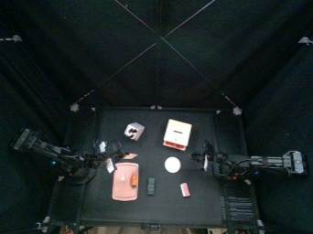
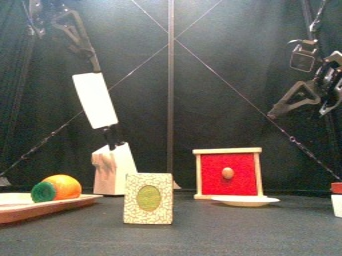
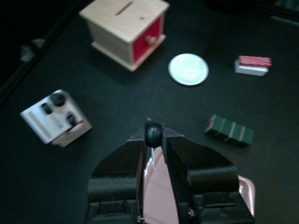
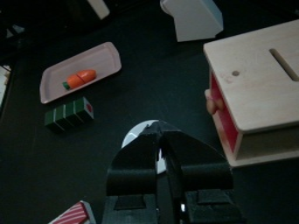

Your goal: Grab cleaver with both hands

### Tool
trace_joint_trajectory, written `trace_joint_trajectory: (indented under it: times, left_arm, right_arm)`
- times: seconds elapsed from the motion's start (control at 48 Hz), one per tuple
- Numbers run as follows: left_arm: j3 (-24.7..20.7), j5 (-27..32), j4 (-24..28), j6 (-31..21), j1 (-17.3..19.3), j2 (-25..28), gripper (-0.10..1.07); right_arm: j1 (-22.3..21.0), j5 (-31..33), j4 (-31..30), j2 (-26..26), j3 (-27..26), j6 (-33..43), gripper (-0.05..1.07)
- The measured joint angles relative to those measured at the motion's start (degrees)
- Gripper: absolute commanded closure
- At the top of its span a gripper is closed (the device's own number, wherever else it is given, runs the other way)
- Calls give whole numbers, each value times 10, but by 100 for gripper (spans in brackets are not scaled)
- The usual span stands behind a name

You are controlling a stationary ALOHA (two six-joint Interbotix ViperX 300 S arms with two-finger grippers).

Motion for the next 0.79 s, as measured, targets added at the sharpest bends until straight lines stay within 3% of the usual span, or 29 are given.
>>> trace_joint_trajectory:
  times: [0.271, 0.479, 0.604, 0.792]
  left_arm:
    - [58, -210, 64, -3, 42, 8, 43]
    - [106, -325, 106, 4, 92, 8, 43]
    - [127, -371, 125, 4, 115, 7, 43]
    - [161, -389, 134, 2, 146, -11, 44]
  right_arm:
    - [56, -89, 4, 36, -11, 0, 99]
    - [120, -163, 14, 119, -41, 0, 99]
    - [151, -176, 19, 178, -82, 0, 99]
    - [175, -178, 18, 261, -153, 0, 99]
